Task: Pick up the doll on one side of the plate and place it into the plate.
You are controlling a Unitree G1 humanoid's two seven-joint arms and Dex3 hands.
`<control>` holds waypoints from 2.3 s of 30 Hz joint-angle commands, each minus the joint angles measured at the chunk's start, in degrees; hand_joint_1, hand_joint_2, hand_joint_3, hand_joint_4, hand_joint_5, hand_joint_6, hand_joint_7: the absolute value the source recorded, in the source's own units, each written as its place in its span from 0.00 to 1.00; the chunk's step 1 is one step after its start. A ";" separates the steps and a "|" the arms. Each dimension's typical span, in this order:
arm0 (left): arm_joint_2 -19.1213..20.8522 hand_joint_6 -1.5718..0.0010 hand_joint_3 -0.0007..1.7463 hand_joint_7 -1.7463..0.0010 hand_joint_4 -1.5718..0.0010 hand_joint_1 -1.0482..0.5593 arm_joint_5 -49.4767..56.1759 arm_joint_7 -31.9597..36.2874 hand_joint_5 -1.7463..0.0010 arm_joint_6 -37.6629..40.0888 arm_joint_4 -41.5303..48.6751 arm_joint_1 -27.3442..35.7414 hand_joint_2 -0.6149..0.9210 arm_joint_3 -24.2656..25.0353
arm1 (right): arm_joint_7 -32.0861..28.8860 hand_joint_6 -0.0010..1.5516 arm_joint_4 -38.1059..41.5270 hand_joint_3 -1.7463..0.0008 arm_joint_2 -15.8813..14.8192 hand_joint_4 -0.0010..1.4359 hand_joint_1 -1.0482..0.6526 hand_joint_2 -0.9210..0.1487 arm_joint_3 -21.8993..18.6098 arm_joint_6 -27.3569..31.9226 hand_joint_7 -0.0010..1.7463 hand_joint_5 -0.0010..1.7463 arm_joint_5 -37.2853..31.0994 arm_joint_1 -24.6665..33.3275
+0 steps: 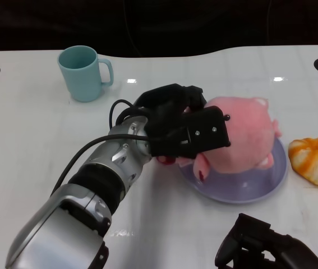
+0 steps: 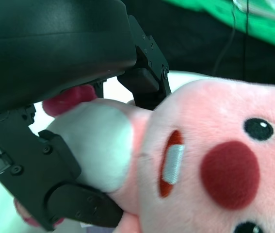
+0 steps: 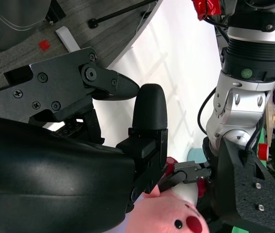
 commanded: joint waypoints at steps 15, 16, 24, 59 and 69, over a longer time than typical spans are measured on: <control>2.66 0.99 0.22 1.00 1.00 0.13 2.72 -7.08 0.99 -1.07 -3.53 -2.38 1.00 -3.65 | 0.23 0.29 -0.38 0.60 -0.69 0.46 0.49 0.08 -1.83 -0.34 0.98 1.00 1.00 0.15; 2.91 1.00 0.23 1.00 1.00 0.12 2.83 -7.37 1.00 -0.93 -3.99 -2.23 1.00 -3.65 | 0.28 0.29 -0.32 0.60 -0.77 0.46 0.49 0.08 -1.93 -0.52 0.98 1.00 0.91 0.18; 6.24 1.00 0.25 1.00 1.00 0.09 2.61 -9.60 1.00 -0.93 -11.96 1.27 1.00 -3.28 | 0.63 0.28 -0.86 0.59 -0.70 0.46 0.48 0.08 -2.26 -0.55 0.98 1.00 1.30 0.78; 16.57 0.57 0.20 0.83 0.75 0.64 -16.45 -10.11 0.39 -16.99 -53.70 37.24 0.91 12.66 | 2.65 0.29 -0.80 0.59 -1.64 0.47 0.47 0.09 -4.63 -0.13 0.97 1.00 2.70 0.79; 17.10 0.31 0.83 0.53 0.36 0.66 -23.62 -13.80 0.20 -14.84 -61.59 46.53 0.62 14.78 | 2.76 0.29 -1.25 0.59 -1.81 0.47 0.46 0.08 -4.82 0.59 0.97 1.00 2.68 0.84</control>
